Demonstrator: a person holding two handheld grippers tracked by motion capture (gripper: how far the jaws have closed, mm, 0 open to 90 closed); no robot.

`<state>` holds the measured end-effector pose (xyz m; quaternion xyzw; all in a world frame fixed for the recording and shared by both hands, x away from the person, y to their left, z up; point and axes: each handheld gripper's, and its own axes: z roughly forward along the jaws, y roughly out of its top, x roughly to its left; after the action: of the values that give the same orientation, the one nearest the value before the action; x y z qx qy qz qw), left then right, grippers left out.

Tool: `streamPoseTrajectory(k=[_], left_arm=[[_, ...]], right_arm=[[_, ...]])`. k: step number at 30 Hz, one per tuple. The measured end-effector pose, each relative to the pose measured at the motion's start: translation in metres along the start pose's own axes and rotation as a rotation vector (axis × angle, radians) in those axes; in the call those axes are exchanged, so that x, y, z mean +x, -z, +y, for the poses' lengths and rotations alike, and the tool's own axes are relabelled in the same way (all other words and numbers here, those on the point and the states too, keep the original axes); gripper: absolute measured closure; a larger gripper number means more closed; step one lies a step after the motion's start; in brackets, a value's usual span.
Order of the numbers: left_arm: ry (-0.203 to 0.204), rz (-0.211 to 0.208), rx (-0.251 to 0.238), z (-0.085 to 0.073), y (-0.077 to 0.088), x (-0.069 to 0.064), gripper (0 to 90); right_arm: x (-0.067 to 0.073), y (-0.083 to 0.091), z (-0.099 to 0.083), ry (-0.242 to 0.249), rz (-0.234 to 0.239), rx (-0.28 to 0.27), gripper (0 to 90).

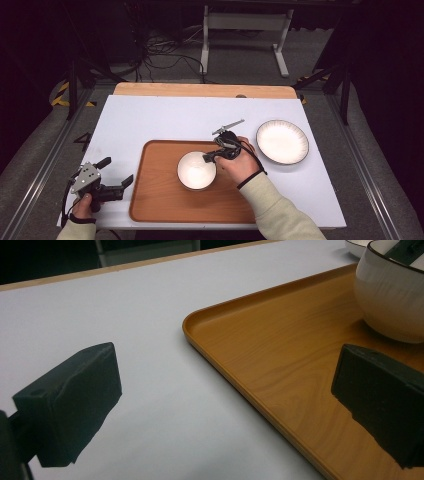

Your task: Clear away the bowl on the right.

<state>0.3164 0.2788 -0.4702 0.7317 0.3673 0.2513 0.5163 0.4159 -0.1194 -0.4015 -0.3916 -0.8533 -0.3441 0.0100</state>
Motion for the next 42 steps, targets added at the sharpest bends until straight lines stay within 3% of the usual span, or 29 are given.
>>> streamPoseTrajectory(k=[9, 15, 18, 25, 31, 38, 42], left_arm=[[-0.002, 0.001, 0.005, 0.000, 0.000, 0.000, 0.4], [-0.002, 0.001, 0.002, 0.000, 0.000, 0.000, 0.4], [-0.001, 0.001, 0.002, 0.000, 0.000, 0.000, 0.5], [-0.002, 0.001, 0.002, 0.000, 0.000, 0.000, 0.5], [-0.002, 0.002, 0.001, 0.000, 0.000, 0.000, 0.5], [-0.003, 0.002, 0.000, 0.000, 0.000, -0.001, 0.4], [-0.003, 0.002, 0.001, 0.000, 0.000, -0.001, 0.4]], right_arm=[[-0.002, -0.003, -0.002, -0.005, 0.003, 0.005, 80.1], [-0.002, -0.003, -0.002, 0.034, -0.015, -0.015, 79.4], [-0.003, -0.002, -0.002, 0.026, -0.002, -0.016, 76.9], [-0.004, 0.004, -0.002, 0.050, -0.024, -0.051, 67.6], [0.002, 0.017, 0.001, 0.105, -0.029, -0.121, 60.3], [0.008, 0.034, 0.002, 0.230, -0.058, -0.250, 48.7], [0.007, 0.037, 0.001, 0.270, -0.053, -0.282, 45.2]])
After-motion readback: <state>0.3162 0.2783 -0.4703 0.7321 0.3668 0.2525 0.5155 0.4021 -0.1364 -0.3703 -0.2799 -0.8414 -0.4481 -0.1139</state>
